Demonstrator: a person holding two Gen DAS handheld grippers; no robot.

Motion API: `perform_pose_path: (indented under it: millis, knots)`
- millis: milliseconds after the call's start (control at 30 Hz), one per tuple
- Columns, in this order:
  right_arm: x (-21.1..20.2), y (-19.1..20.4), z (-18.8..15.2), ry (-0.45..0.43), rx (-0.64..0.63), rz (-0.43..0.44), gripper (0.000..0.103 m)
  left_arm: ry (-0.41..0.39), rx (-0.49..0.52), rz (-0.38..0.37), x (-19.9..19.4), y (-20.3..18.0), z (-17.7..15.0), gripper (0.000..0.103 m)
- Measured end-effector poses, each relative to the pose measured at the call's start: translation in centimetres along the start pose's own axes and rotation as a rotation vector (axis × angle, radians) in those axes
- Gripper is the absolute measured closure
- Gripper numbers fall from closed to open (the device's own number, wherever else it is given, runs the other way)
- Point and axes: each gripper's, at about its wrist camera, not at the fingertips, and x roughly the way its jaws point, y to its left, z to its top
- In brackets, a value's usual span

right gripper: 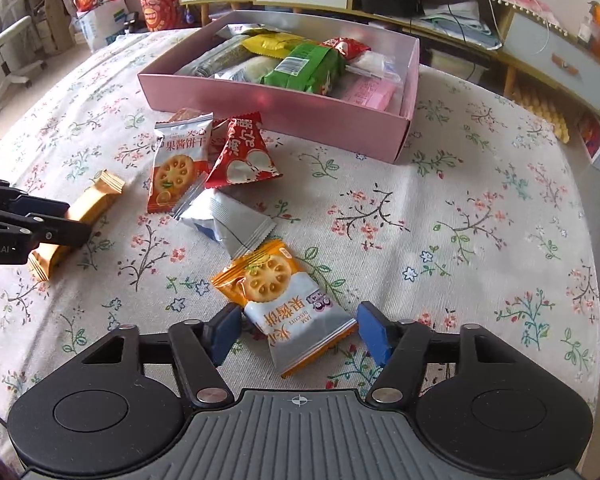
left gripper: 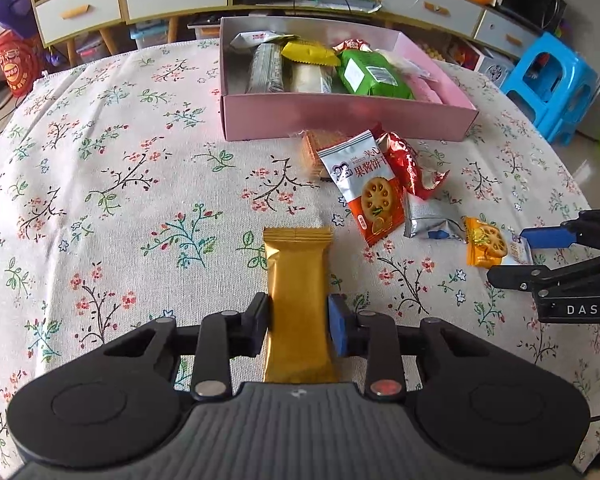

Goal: Organize snacks
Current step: 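Carry the gold bar and orange-white packet into the pink box with both tools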

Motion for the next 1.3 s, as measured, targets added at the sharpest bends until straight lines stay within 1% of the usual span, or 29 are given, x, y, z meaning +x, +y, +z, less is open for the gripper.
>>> perform_pose_path:
  millis: [100,367,600,733,867,1100,1200,1300]
  knots:
    - [-0.1,0.1,0.2,0.004,0.014,0.0,0.046,-0.011,-0.021,-0.005,-0.3,0.3,0.2,0.075]
    - [-1.5,-1.4,0.8,-0.007,0.144,0.071,0.047,-0.051,-0.064,-0.035,-1.8,1.1,1.1,0.075]
    - [-3.4,-2.4,1.6,-0.063,0.209,0.107,0.047,-0.091,-0.082,-0.056,-2.7,1.1,2.4,0.075]
    - [-4.0,-3.3,2.3,-0.094,0.259,0.111,0.047,-0.113,-0.096,-0.066,-3.1,1.1,3.5,0.075]
    - [-3.9,-4.4,3.4,-0.114,0.314,0.111,0.046,-0.133,-0.075,-0.05,-3.2,0.7,5.0,0.075]
    - [-2.5,-6.3,6.0,-0.154,0.426,0.136,0.046,-0.144,-0.087,-0.038,-1.9,0.2,8.4,0.075]
    - [-1.5,-6.9,7.2,-0.165,0.468,0.151,0.046,-0.187,-0.121,-0.047,-1.3,0.6,9.4,0.075]
    - [-0.5,-7.3,8.3,-0.18,0.502,0.159,0.046,-0.204,-0.152,-0.051,-0.4,0.9,10.5,0.075]
